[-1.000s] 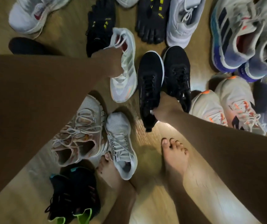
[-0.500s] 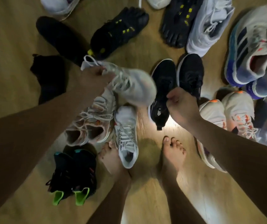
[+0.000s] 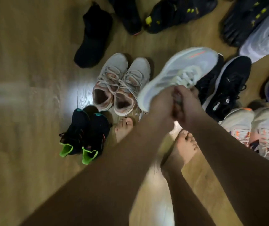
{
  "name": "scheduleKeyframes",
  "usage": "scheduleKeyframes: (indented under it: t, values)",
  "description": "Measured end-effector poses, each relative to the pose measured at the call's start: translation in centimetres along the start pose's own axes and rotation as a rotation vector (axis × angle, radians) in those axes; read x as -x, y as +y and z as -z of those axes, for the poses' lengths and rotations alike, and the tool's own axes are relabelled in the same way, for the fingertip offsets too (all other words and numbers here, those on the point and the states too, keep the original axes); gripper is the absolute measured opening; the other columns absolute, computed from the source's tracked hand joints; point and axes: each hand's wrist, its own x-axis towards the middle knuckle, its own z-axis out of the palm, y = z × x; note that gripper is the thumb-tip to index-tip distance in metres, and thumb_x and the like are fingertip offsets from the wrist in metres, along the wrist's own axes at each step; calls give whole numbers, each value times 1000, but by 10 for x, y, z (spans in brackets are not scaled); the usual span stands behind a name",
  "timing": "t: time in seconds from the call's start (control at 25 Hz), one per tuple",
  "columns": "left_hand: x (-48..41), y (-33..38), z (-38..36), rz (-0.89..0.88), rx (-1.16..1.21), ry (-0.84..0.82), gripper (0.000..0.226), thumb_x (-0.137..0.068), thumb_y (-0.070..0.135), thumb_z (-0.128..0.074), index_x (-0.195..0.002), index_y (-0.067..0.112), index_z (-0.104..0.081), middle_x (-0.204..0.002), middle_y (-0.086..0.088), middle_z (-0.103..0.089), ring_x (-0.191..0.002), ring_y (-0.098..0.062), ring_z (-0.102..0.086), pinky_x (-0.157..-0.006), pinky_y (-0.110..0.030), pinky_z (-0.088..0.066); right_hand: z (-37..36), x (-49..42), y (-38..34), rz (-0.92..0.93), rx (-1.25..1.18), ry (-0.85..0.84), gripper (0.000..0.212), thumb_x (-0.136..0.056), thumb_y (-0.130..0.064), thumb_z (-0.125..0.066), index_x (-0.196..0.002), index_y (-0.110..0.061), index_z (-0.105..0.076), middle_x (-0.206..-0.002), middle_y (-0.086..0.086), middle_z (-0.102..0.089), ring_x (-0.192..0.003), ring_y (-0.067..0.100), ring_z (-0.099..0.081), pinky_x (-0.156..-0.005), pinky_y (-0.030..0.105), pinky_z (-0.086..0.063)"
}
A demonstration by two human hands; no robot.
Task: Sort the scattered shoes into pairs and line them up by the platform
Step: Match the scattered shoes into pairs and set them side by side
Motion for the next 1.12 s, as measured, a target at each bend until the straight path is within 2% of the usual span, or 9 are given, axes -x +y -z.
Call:
scheduleKeyframes:
  t: [0.08, 0.28, 0.4, 0.48, 0.68, 0.8, 0.88, 1.0, 1.12]
  values:
    - [7, -32, -9, 90, 100, 27, 25, -93, 24, -55, -69, 16, -59, -45, 6, -50, -27, -5, -37, -35, -10, -28, 21, 3, 0, 23, 157, 148, 48, -76, -29, -75, -112, -22, -46, -63, 1, -61, -32, 12, -47, -35, 17, -33]
    - [13, -73, 18, 226, 96, -20, 18, -90, 26, -61, -74, 18, -67, -68, 5, -69, -47, -10, -63, -54, -21, -50, 60, -4, 6, 45, 331, 195, 30, -82, -19, -73, -109, -20, -60, -92, 4, -70, -65, 16, -70, -52, 29, -53]
    - [9, -72, 47, -9, -256, 118, 16, -82, 16, -67, -68, 22, -69, -77, -3, -73, -59, -16, -68, -59, -24, -52, 60, -17, 2, 29, 300, 214, 32, -82, -22, -73, -111, -24, -59, -93, -1, -69, -68, 14, -69, -49, 28, -53]
    - [3, -56, 58, -238, -537, 295, 8, -77, 24, -73, -79, 23, -65, -85, -5, -72, -74, -20, -68, -71, -31, -53, 53, -24, -4, 38, 368, 215, 35, -81, -24, -74, -113, -23, -60, -94, 1, -69, -70, 16, -69, -48, 29, -54]
    - [-21, 0, 40, -419, -1038, 227, 71, -67, 48, -77, -120, 14, -45, -111, -5, -61, -98, -24, -62, -85, -39, -54, 17, -26, -46, 87, 326, 199, 19, -82, -28, -74, -96, -26, -62, -96, 5, -71, -83, 28, -71, -69, 44, -60]
    - [-34, 20, 12, -545, -1198, 173, 55, -77, 31, -74, -116, 5, -44, -97, -9, -60, -74, -20, -61, -58, -24, -54, 4, -22, -68, 191, 323, 214, 26, -82, -23, -75, -104, -14, -64, -97, 10, -72, -85, 29, -71, -76, 46, -60]
    - [-36, 34, -3, -478, -1096, 172, 41, -81, 19, -71, -109, 8, -44, -90, -8, -53, -64, -21, -60, -39, -21, -49, 4, -17, -83, 188, 344, 213, 35, -84, -32, -72, -112, -13, -62, -102, 10, -70, -88, 30, -70, -75, 50, -59]
    - [-35, 50, -25, -356, -1003, 146, 38, -84, 9, -67, -116, 7, -47, -103, -14, -58, -69, -28, -65, -44, -31, -55, 21, -21, -113, 128, 388, 149, 32, -88, -47, -62, -106, -20, -64, -102, 7, -70, -87, 25, -70, -71, 46, -61]
    - [-53, 61, -44, -295, -864, 137, 30, -82, 4, -69, -106, 9, -51, -99, -10, -61, -54, -22, -66, -39, -25, -51, 61, -52, -139, 193, 587, 229, 14, -87, -37, -61, -87, -24, -62, -91, 8, -67, -84, 31, -69, -72, 44, -60]
